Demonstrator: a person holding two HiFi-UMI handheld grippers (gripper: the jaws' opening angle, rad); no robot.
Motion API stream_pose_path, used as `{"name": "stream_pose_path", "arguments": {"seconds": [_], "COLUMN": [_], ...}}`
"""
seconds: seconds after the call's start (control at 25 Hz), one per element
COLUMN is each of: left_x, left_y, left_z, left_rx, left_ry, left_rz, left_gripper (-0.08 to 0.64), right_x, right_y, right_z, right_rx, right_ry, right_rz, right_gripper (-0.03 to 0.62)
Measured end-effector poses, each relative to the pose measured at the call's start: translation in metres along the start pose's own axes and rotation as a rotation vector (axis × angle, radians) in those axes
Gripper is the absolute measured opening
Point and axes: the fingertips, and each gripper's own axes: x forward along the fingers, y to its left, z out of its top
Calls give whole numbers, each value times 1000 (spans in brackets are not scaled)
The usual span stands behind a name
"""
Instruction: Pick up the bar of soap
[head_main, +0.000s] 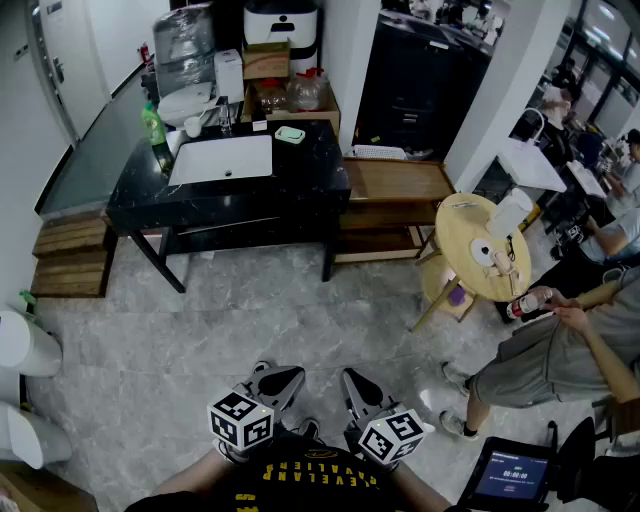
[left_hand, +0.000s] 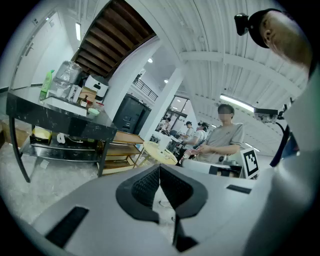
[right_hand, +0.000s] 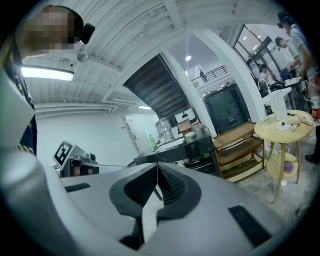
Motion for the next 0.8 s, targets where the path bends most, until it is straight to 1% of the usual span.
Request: {"name": "stream_pose_path", "arguments": {"seconds": [0.2, 0.48, 0.64, 0.8], "left_x": [-13, -14, -7, 3], "left_y": [-7, 0, 17, 47], "left_z": [-13, -8, 1, 20], "left_rx": [-25, -28, -33, -35], "left_ry": [-10, -9, 0, 8], "left_rz": [12, 24, 27, 22], "left_gripper": [12, 12, 12, 12], "right_x": [-12, 0, 20, 55], "right_y": [12, 15, 10, 0], "right_z": [-8, -7, 0, 12], "right_rx": [-8, -9, 10, 23], "right_ry": [8, 19, 7, -4], "right_rz": [14, 30, 32, 12], "right_gripper": [18, 18, 18, 20]}}
